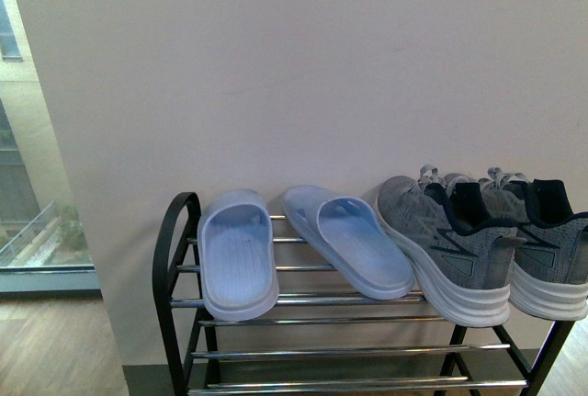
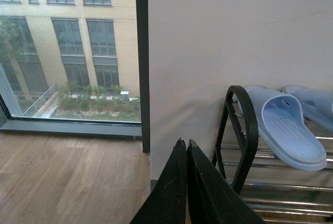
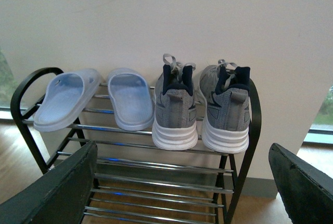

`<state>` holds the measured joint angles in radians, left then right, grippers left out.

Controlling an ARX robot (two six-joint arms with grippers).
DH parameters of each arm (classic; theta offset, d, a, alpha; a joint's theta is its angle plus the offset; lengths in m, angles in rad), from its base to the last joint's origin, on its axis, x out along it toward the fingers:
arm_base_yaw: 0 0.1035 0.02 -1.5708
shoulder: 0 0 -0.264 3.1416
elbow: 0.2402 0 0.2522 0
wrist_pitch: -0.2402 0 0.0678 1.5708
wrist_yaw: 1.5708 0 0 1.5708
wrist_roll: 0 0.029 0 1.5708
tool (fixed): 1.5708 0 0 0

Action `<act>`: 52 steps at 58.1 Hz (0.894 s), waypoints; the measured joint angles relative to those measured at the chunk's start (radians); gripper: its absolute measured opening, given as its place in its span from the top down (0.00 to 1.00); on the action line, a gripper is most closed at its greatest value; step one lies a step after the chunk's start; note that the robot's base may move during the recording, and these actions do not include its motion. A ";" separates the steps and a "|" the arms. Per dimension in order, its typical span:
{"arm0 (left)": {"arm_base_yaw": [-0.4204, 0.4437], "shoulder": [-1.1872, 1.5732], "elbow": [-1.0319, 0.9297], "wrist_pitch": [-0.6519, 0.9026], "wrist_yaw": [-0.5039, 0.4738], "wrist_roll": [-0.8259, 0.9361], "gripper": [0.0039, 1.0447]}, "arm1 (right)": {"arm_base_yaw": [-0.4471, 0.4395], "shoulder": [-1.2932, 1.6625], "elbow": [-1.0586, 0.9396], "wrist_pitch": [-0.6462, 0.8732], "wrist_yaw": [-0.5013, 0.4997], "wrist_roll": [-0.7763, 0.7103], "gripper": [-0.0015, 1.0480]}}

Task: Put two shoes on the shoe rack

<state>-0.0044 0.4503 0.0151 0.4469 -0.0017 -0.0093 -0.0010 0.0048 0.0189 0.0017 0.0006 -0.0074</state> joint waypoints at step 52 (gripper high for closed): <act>0.000 -0.338 0.000 -0.357 0.000 0.000 0.99 | 0.000 0.000 0.000 0.000 0.000 0.000 0.09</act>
<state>-0.0044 0.1123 0.0151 0.0895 -0.0017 -0.0097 -0.0010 0.0048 0.0189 0.0017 0.0006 -0.0074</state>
